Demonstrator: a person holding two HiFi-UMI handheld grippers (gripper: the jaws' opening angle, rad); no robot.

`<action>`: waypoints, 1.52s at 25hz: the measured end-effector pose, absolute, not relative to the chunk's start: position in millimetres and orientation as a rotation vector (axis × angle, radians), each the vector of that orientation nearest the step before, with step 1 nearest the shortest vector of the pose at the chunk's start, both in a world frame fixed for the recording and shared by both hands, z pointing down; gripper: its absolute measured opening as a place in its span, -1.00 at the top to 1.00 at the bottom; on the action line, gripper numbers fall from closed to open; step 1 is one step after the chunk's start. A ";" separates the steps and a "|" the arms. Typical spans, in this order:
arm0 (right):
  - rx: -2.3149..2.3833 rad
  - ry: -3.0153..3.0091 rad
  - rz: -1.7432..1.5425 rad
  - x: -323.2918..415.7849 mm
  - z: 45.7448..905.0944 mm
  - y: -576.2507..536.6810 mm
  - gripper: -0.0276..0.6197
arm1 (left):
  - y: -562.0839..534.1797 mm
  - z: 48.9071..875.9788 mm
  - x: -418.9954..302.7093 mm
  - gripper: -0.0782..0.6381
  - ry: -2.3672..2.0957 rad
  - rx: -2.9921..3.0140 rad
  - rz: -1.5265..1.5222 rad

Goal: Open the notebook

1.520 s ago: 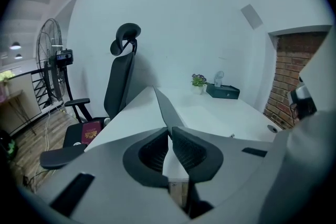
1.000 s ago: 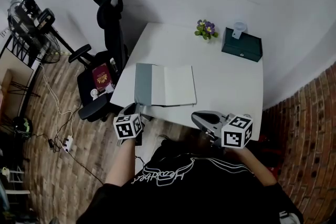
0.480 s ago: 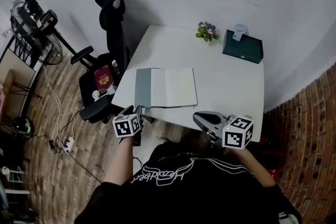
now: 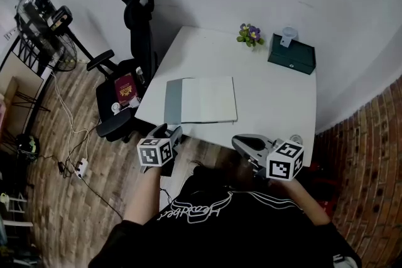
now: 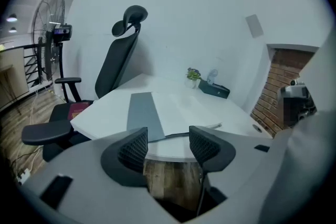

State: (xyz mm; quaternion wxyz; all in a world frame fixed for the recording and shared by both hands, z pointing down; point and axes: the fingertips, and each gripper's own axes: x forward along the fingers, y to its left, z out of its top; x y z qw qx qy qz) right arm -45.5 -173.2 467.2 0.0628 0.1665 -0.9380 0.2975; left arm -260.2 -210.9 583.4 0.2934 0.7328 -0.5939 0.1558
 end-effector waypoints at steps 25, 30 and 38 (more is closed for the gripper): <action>0.458 -3.003 0.743 -15.8 416.4 -109.9 0.91 | -104.9 413.8 -64.6 0.67 -1.063 2.529 0.139; 0.470 -3.059 0.676 -16.0 402.7 -108.1 0.91 | -105.0 407.9 -63.8 0.67 -1.066 2.536 0.158; 0.541 -3.036 0.700 -24.5 406.5 -118.3 0.91 | -121.7 413.1 -81.5 0.67 -1.071 2.487 0.152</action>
